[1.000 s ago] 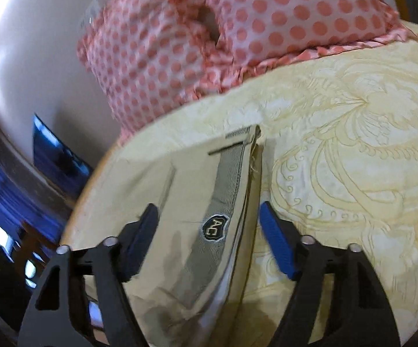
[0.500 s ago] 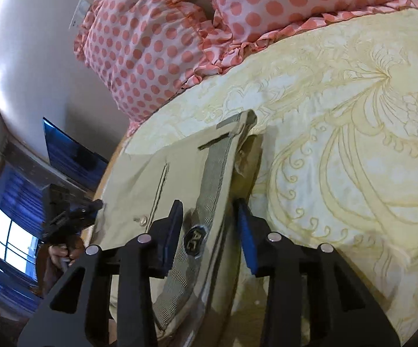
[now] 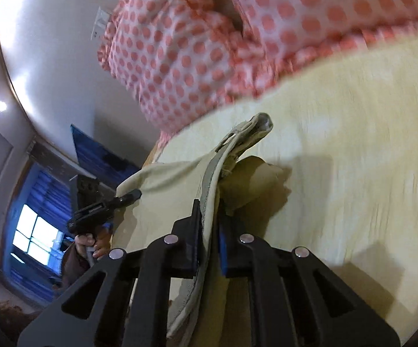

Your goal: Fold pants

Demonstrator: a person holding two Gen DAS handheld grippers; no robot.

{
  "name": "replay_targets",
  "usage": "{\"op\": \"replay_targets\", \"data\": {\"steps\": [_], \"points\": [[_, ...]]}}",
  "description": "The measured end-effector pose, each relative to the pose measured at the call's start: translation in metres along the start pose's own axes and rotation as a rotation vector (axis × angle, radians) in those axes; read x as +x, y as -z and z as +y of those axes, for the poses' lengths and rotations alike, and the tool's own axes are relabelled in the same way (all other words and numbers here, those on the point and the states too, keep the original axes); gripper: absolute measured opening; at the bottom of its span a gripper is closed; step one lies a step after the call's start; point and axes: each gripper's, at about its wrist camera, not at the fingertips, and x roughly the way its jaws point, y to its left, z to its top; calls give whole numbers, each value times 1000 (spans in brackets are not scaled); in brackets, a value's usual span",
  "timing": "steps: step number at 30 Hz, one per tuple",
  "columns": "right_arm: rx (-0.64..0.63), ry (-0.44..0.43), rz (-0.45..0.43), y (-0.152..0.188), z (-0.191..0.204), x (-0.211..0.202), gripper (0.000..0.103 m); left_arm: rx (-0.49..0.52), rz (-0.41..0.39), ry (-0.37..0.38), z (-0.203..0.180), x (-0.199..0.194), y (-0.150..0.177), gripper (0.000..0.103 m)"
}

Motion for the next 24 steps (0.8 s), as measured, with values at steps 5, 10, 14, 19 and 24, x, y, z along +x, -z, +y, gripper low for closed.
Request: {"op": "replay_targets", "data": {"steps": [5,10,14,19,24], "points": [[-8,144,-79,-53,-27,14,10,20,-32,-149,5,57,-50,8],[-17,354,43,-52,-43,38,32,15,11,-273,18,79,-50,36],[-59,308,-55,-51,-15,4,50,130,-104,-311,-4,30,-34,55],[18,125,51,-38,-8,22,77,93,2,-27,-20,28,-9,64],[231,128,65,-38,-39,31,76,21,65,-110,3,70,-3,51]]}}
